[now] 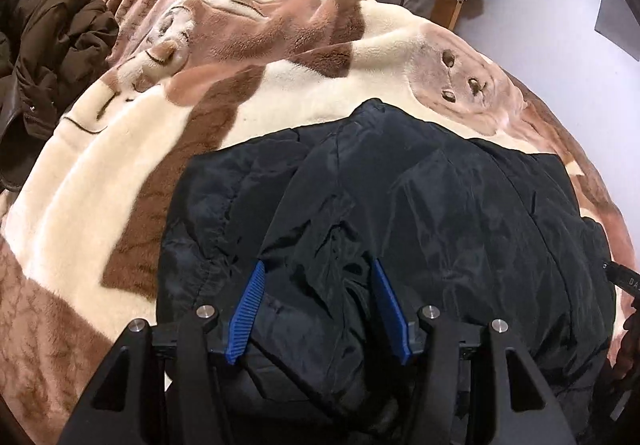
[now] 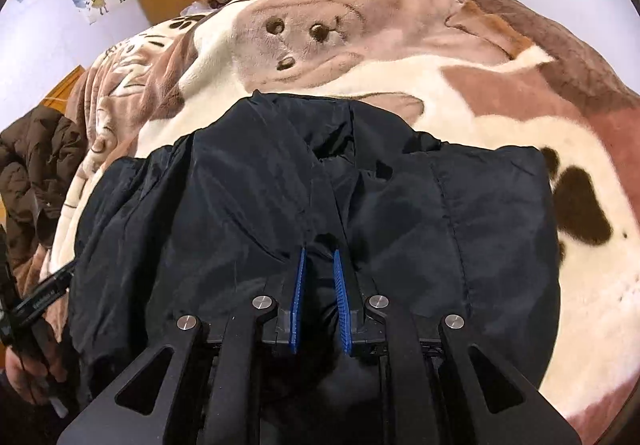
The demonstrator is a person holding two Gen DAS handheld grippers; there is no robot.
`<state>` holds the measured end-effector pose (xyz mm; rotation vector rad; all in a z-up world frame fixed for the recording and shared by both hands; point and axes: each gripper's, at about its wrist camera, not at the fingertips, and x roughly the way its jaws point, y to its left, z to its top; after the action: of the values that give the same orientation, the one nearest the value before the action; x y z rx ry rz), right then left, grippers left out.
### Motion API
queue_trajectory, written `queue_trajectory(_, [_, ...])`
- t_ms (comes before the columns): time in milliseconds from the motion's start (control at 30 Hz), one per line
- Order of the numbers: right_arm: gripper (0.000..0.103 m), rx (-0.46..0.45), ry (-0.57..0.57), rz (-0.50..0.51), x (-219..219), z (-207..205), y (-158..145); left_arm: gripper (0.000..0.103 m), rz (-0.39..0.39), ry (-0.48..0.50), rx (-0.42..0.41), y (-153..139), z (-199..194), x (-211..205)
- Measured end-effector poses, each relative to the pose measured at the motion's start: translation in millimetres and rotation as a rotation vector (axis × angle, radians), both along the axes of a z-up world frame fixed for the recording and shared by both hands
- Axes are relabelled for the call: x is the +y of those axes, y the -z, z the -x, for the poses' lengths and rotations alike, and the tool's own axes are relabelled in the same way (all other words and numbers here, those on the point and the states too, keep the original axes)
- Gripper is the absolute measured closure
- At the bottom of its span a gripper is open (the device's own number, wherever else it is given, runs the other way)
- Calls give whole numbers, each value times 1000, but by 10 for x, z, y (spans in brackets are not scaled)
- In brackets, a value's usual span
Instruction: Fold large clothes
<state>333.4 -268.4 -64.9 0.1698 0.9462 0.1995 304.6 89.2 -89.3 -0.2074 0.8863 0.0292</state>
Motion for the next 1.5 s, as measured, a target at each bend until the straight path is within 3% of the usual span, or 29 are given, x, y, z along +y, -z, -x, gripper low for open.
queue_trajectory(133, [79,-50,-7,-15,-7,294,-299,46,9,-7,-9,-220,180,18])
queue_trajectory(200, [65,-75,-18,-33,-18,519,-429,46,15,-5,-28,-348,372,5])
queue_trajectory(367, [64,-94,-59,-41,-15,1219,-614,46,37,22,-51,-582,986,-106])
queue_trajectory(700, [64,-51,-73,-31,-52,2188,-551,46,-8,93,-74,-799,2024,-431])
queue_trajectory(967, [64,-19,-78,-30,-73,2550,-452,46,-15,98,-38,-766,2489,-539])
queue_trajectory(1067, [63,-15,-71,-33,-103,2617,-433,46,-20,107,-24,-744,2573,-572])
queue_trajectory(1167, [53,-10,-65,-34,-137,2676,-410,46,-37,118,-19,-732,2626,-603])
queue_trajectory(1500, [52,20,15,-24,-407,2763,-303,46,-82,86,-13,-687,2698,-483])
